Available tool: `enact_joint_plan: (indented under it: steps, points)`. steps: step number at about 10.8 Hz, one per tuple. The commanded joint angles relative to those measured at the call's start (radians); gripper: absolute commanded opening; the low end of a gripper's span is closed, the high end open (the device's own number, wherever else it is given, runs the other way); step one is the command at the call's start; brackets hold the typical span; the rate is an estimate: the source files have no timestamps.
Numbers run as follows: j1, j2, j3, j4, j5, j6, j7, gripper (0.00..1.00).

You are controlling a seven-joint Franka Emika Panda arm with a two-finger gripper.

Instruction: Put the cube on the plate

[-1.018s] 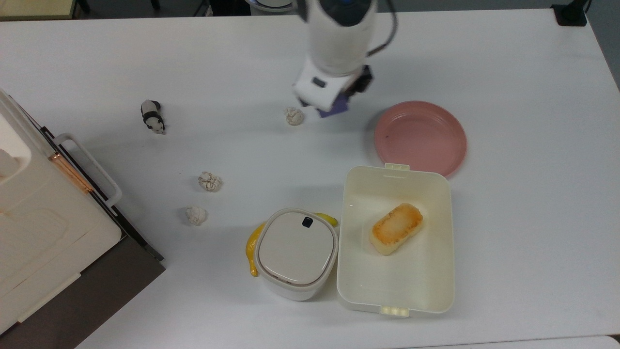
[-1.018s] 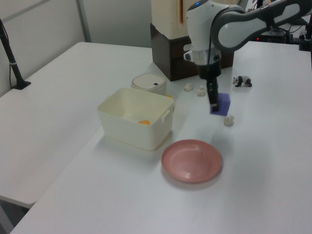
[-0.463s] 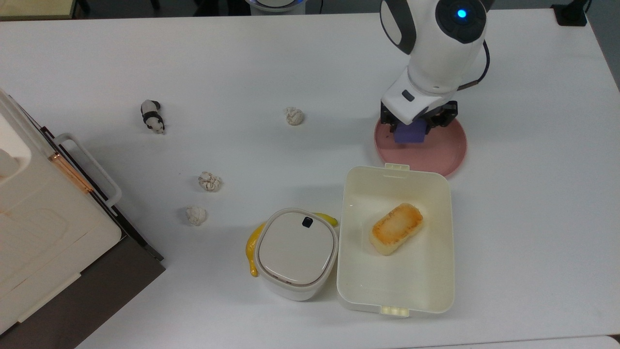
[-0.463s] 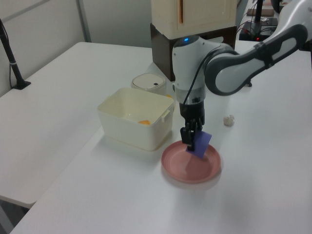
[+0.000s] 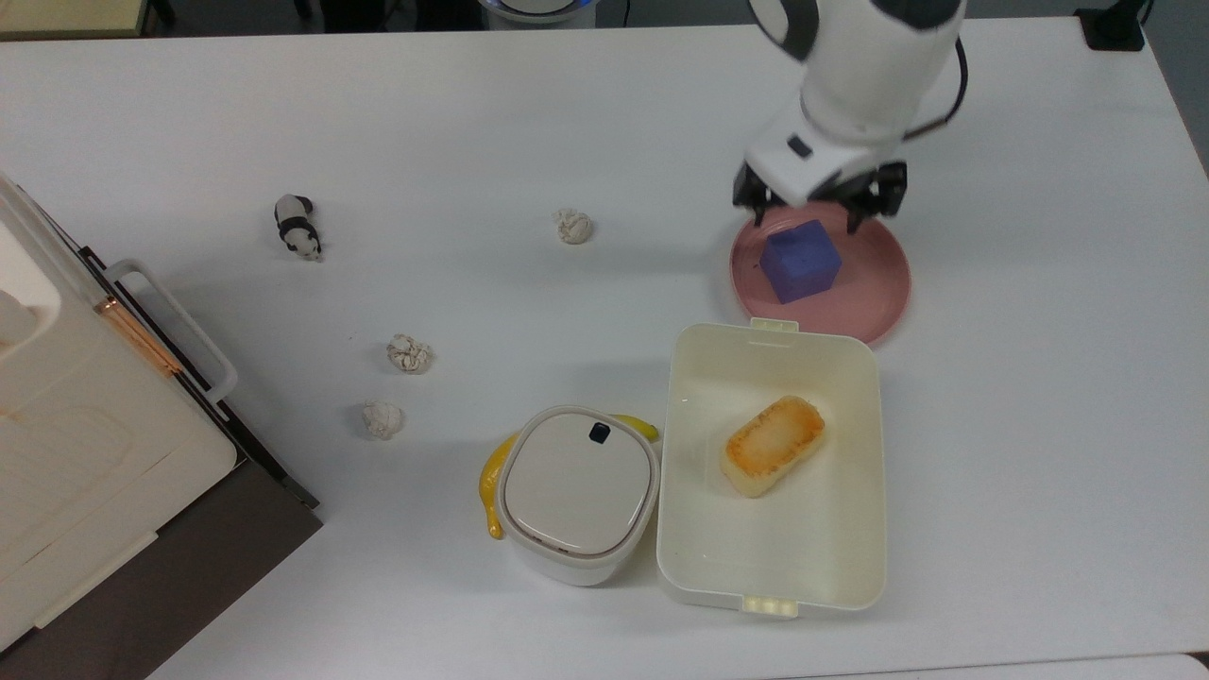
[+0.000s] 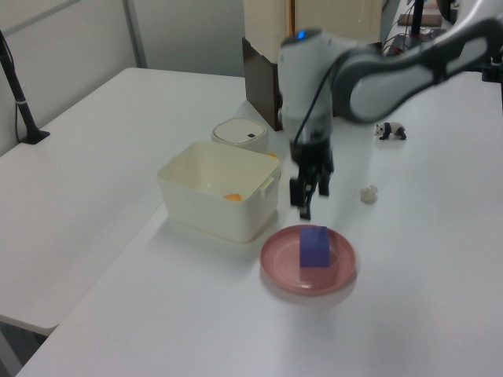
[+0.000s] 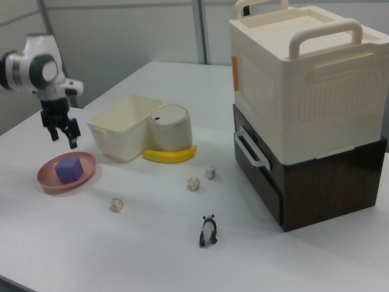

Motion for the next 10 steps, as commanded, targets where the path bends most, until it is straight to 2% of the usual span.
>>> enact_joint_plan:
  steps: [1,2,3,4,7,10]
  points:
    - [-0.224,-0.19,0.117,-0.034,-0.092,-0.204,-0.097,1.0]
    - [-0.266,-0.223,0.106,-0.034,-0.1,-0.246,-0.143,1.0]
    - [-0.292,-0.255,0.07,-0.037,-0.111,-0.281,-0.2,1.0]
    - [-0.281,-0.275,-0.005,-0.037,-0.118,-0.313,-0.256,1.0]
    - [-0.287,-0.275,-0.139,-0.037,-0.115,-0.317,-0.338,1.0]
    - [-0.297,-0.28,-0.176,-0.035,-0.119,-0.265,-0.344,1.0]
